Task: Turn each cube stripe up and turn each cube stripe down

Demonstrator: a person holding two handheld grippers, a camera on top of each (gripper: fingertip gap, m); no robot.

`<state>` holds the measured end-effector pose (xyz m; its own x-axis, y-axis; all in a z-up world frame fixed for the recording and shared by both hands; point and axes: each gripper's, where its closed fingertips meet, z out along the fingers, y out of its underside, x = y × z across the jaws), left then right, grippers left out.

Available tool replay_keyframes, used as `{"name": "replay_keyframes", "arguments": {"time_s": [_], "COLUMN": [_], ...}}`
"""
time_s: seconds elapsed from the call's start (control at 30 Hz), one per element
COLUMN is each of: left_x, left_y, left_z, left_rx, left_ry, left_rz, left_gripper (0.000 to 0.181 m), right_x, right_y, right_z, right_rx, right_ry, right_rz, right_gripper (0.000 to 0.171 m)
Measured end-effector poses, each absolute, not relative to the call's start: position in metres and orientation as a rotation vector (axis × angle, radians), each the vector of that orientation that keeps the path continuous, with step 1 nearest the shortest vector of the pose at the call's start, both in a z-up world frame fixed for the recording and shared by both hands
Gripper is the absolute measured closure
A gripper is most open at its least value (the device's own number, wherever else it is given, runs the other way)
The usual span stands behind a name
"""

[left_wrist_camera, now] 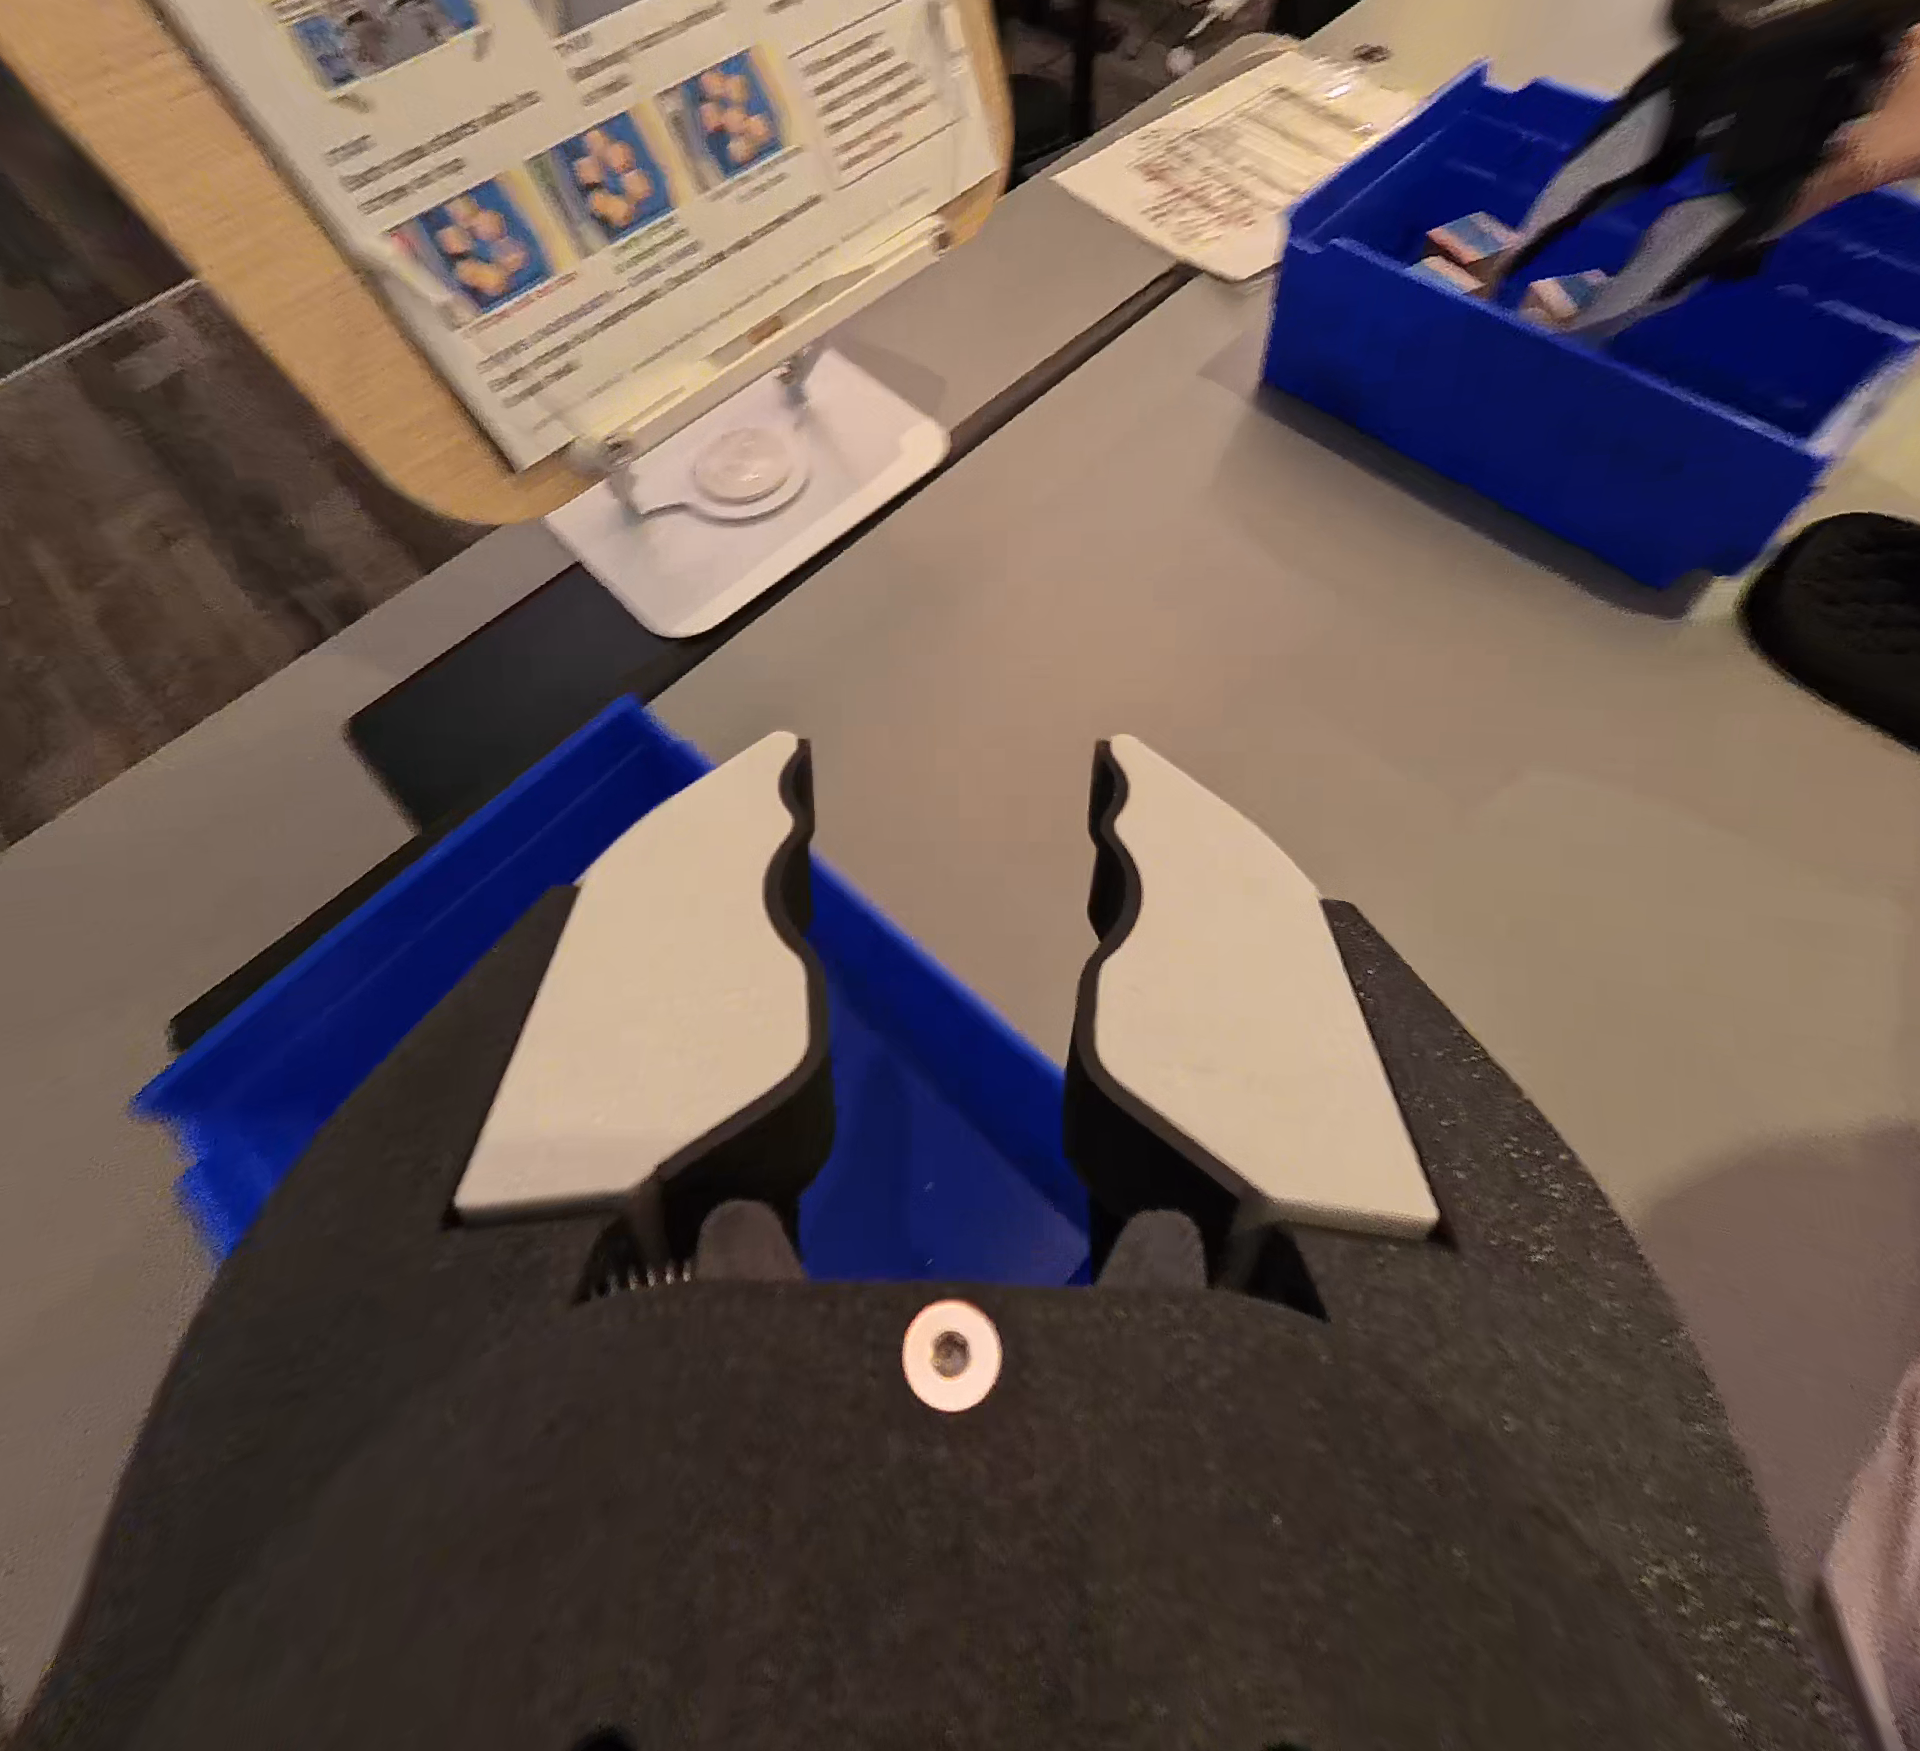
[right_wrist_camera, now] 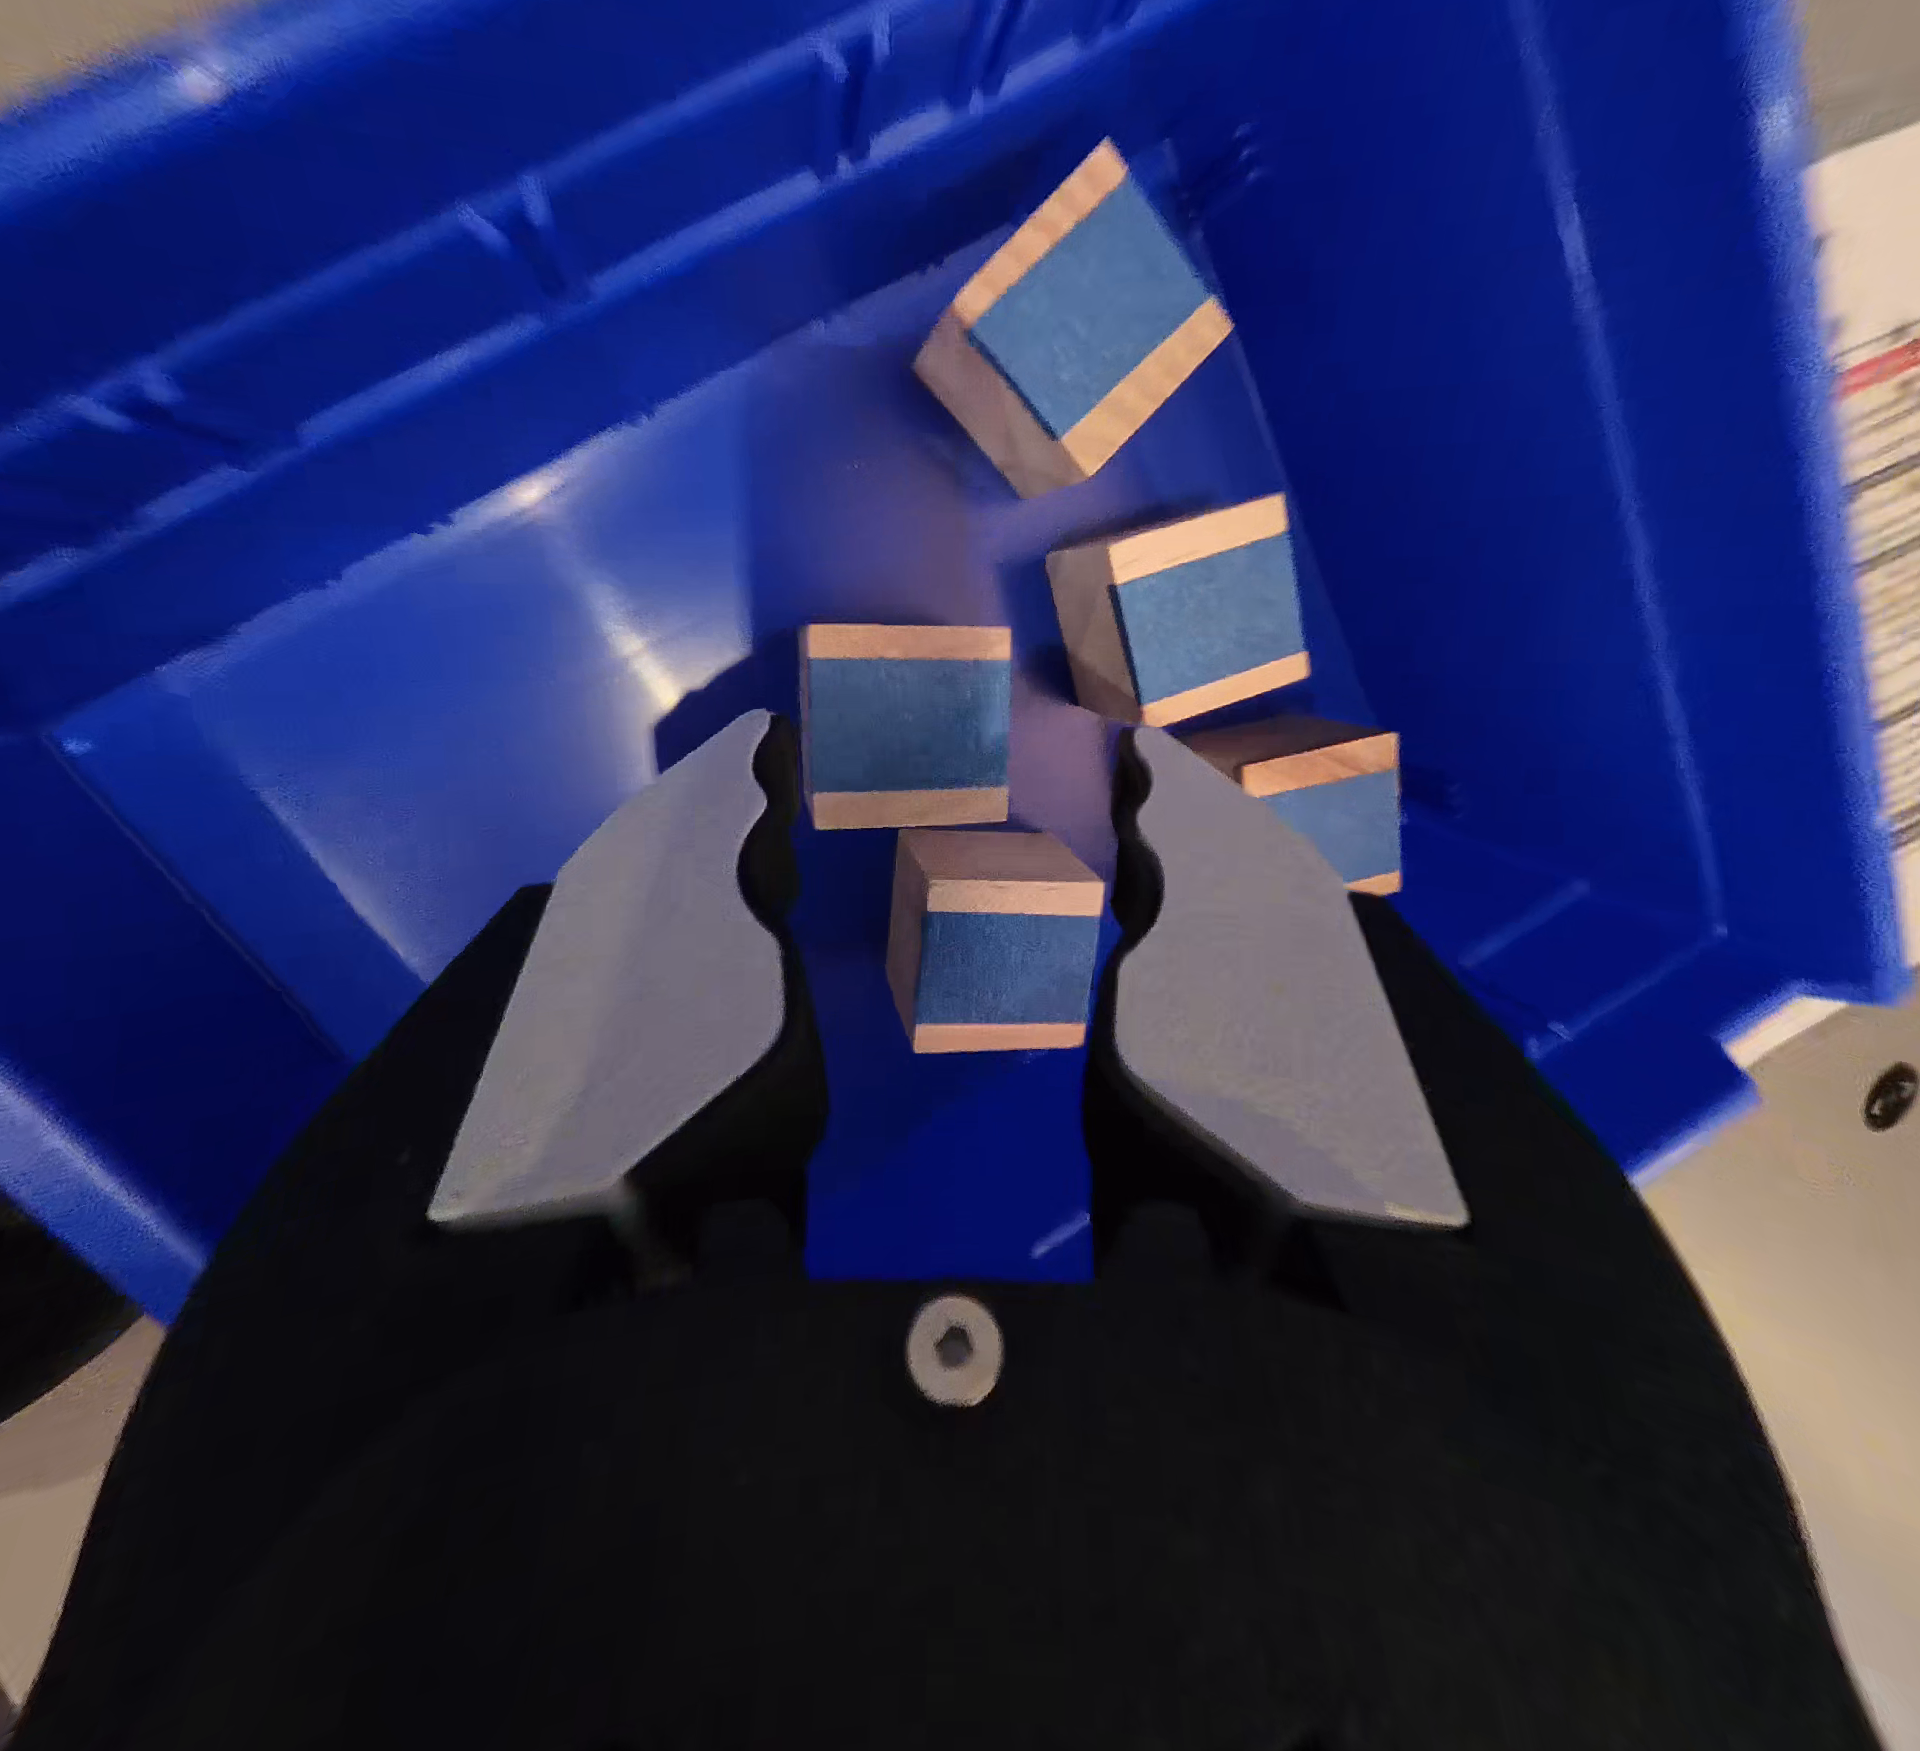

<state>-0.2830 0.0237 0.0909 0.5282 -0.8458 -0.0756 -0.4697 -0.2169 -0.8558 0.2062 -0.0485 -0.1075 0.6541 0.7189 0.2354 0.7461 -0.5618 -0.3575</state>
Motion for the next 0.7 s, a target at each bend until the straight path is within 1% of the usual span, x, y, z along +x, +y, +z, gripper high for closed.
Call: {"name": "replay_keyframes", "arguments": {"time_s": [0.13, 0.3, 0.4, 0.5, 0.7], "left_x": [-0.331, -0.376, -0.390, -0.403, -0.426], "left_y": [0.052, 0.101, 0.125, 0.148, 0.176], "left_z": [0.068, 0.007, -0.031, -0.063, -0.102], "left_rx": [-2.041, -2.370, -2.509, -2.575, -2.601], "left_ry": [0.922, 0.658, 0.552, 0.529, 0.641], "left_rz": [-0.421, -0.344, -0.323, -0.213, 0.109], "left_gripper": [0.133, 0.137, 0.136, 0.135, 0.137], "right_x": [0.193, 0.166, 0.150, 0.141, 0.136], "right_y": [-0.050, -0.052, -0.054, -0.055, -0.054], "right_z": [-0.074, -0.045, -0.038, -0.037, -0.042], "right_rx": [-2.320, -2.191, -2.148, -2.130, -2.143], "right_ry": [-1.140, -1.208, -1.266, -1.299, -1.323], "right_rz": [-0.102, -0.134, -0.144, -0.141, -0.122], "right_gripper": [0.113, 0.113, 0.113, 0.114, 0.114]}}
